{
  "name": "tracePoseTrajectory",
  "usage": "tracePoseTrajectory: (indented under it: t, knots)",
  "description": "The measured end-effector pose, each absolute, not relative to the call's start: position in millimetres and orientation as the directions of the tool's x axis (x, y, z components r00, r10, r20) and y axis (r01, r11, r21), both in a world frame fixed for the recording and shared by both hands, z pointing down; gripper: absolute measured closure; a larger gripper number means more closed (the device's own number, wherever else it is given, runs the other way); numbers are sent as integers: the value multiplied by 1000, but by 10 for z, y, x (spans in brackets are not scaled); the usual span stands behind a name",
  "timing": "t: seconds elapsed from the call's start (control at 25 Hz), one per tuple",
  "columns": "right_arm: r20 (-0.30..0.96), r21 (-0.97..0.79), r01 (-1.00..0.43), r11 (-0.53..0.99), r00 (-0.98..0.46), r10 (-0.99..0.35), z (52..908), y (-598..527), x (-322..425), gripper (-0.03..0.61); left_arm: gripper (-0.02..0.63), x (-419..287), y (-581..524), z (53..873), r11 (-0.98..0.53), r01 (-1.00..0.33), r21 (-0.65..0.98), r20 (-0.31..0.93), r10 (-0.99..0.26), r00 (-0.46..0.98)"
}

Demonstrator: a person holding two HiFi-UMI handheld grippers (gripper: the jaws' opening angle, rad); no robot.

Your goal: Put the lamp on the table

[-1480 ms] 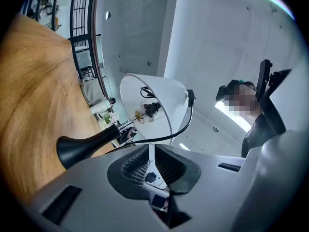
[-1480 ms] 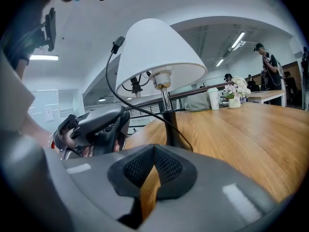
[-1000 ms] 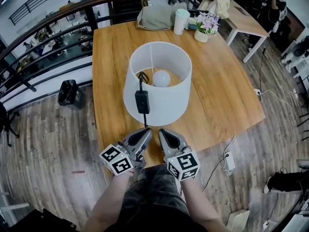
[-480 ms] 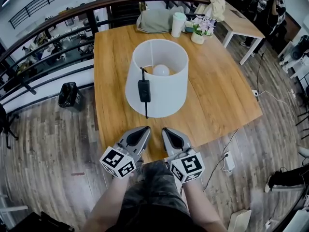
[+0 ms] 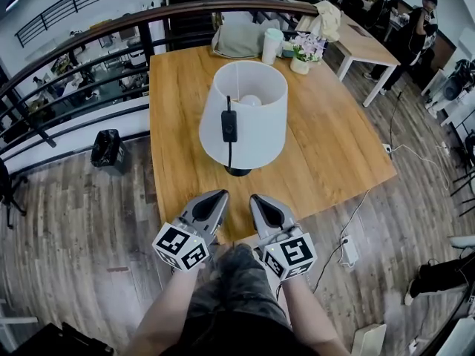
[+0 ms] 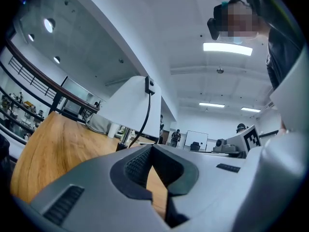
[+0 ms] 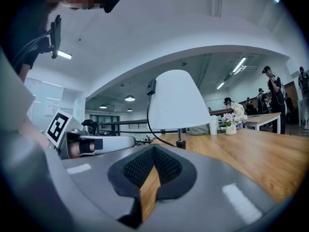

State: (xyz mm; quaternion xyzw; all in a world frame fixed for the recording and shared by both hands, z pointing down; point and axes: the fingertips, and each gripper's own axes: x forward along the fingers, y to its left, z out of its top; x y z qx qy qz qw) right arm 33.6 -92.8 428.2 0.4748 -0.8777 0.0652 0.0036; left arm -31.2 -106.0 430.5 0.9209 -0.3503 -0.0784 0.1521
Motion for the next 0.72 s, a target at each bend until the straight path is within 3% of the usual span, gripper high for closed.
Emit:
tracePoseTrajectory:
  t: [0.72]
  knots:
    - [18,-85,-817,570,-573,-819,3871,-723,192,571,617,-407,-890,3883,-722,-622,304,-83,-670,738]
